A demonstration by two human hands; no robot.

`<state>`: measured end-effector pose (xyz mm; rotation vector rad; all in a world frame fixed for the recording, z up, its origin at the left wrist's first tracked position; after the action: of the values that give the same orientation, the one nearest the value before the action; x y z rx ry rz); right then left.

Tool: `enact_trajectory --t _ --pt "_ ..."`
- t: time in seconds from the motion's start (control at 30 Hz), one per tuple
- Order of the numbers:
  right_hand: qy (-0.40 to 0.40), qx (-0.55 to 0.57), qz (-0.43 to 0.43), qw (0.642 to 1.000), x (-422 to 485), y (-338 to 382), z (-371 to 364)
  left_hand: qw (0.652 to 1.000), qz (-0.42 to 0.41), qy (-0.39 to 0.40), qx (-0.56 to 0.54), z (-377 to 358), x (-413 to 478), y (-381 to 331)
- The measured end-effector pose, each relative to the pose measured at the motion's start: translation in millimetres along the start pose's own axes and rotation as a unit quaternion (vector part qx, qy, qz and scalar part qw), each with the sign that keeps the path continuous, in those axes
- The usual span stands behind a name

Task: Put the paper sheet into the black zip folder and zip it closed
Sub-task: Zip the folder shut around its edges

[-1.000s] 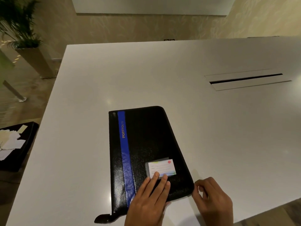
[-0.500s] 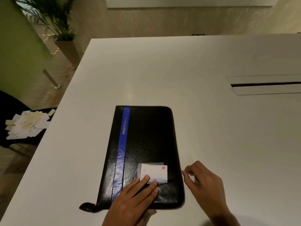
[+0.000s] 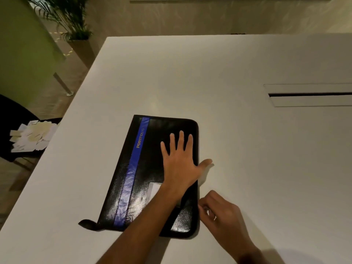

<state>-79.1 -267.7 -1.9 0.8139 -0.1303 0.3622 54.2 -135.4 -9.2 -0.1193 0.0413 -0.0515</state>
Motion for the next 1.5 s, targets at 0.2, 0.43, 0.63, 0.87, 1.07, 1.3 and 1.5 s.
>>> enact_trajectory --t 0.2,0.43,0.63,0.87,1.07,1.3,1.5 --pt "-0.017 -0.047 -0.047 0.998 -1.3 -11.5 1.5 0.999 -0.003 -0.039 0.018 -4.5 -7.7 1.0" --pt "-0.042 -0.076 -0.067 0.994 10.3 -18.5 6.2 0.998 -0.017 -0.042 0.033 0.2 -14.9 -3.0" --pt "-0.054 -0.088 -0.091 0.99 19.0 -25.6 9.4 0.997 -0.05 -0.066 0.005 -4.2 -27.5 -2.1" --pt "-0.078 -0.129 -0.103 0.983 31.5 -33.8 20.4 0.991 -0.113 -0.066 -0.009 -7.1 -44.9 -14.5" --pt "-0.079 -0.123 -0.109 0.983 24.0 -45.1 26.5 0.981 -0.176 -0.069 -0.038 -8.1 -61.3 -23.1" --pt "-0.106 -0.14 -0.101 0.979 18.8 -51.3 38.4 0.976 -0.203 -0.045 -0.057 -1.0 -74.1 -32.8" --pt "-0.141 -0.132 -0.134 0.972 11.6 -73.0 67.8 0.969 -0.234 -0.026 -0.078 4.3 -101.2 -40.1"
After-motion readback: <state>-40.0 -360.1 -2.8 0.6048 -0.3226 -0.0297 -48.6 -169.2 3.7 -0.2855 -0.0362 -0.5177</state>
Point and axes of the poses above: each hand's wrist, its own x-axis towards the middle knuckle, its own z-axis out of the back of the hand, y = z × x, the point moved 10 cm from there along x, towards the middle knuckle, and after that the axes turned 7 degrees about x, right-handed, at the moved point
